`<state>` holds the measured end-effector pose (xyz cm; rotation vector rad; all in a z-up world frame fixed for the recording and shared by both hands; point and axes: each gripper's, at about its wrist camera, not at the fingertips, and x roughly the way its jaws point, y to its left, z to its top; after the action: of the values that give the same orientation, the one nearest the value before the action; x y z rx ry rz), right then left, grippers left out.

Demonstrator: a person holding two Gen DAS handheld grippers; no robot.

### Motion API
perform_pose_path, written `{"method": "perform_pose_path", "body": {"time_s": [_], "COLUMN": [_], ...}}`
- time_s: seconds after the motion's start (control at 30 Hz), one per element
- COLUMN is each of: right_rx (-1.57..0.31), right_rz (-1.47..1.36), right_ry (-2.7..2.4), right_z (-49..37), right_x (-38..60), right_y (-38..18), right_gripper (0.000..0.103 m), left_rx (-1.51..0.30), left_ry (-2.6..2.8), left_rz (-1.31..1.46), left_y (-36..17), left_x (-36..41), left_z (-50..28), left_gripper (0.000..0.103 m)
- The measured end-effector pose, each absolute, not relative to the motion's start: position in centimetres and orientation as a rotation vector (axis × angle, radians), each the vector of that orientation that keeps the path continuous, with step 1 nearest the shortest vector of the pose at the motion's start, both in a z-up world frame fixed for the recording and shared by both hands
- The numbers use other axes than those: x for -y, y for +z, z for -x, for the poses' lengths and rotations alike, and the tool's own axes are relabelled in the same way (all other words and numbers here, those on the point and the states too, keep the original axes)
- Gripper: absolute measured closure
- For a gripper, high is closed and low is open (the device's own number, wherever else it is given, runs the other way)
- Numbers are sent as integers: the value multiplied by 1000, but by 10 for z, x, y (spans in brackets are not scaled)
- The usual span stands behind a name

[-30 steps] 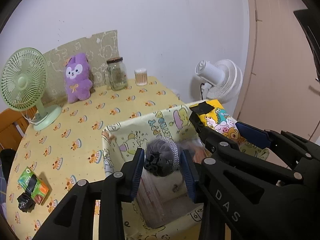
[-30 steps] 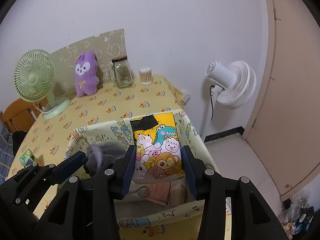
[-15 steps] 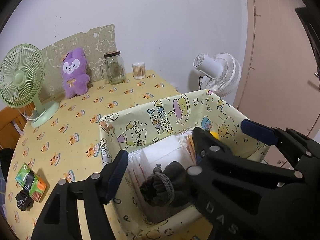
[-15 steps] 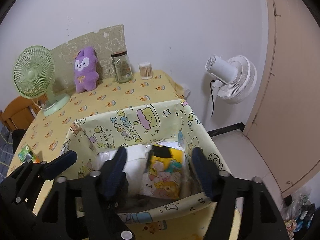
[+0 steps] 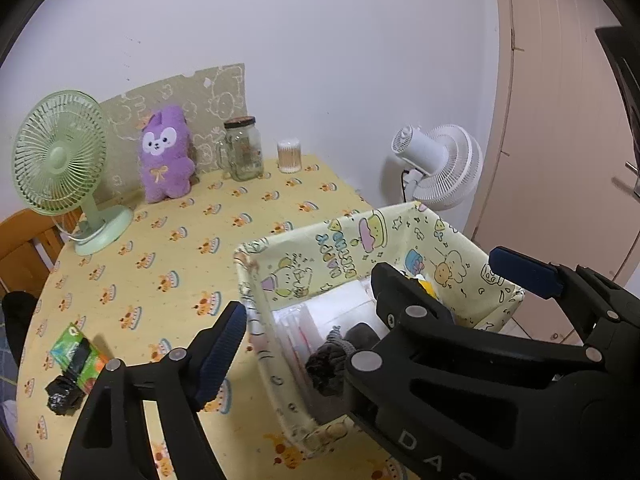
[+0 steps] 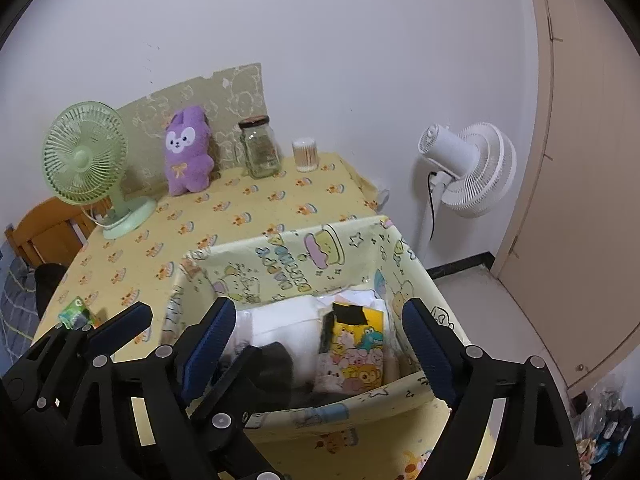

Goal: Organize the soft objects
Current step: 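Open the left gripper into the box while the right releases the cartoon pack, then withdraw both grippers from the box toward the green tissue pack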

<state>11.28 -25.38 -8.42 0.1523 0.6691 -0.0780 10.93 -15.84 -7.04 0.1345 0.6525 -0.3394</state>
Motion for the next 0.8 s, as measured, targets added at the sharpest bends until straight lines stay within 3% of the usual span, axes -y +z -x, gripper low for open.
{"method": "perform_pose_path", "body": {"time_s": [0.53,0.8], "right_rx": [-588,-531], "right_rz": [-108,-82], "right_ry": [-69,-87], "right_z": [-89,-77], "right_x": [222,210], "right_y": [-47,-28], "right_gripper": [9,0], "left_rx": [-576,-531], "left_ry": [-307,-285], "left_rz": [-129,-139], "left_y": [-41,-26], "left_x": [126,113], "left_z": [-87,-76], "left_gripper": [12,8]}}
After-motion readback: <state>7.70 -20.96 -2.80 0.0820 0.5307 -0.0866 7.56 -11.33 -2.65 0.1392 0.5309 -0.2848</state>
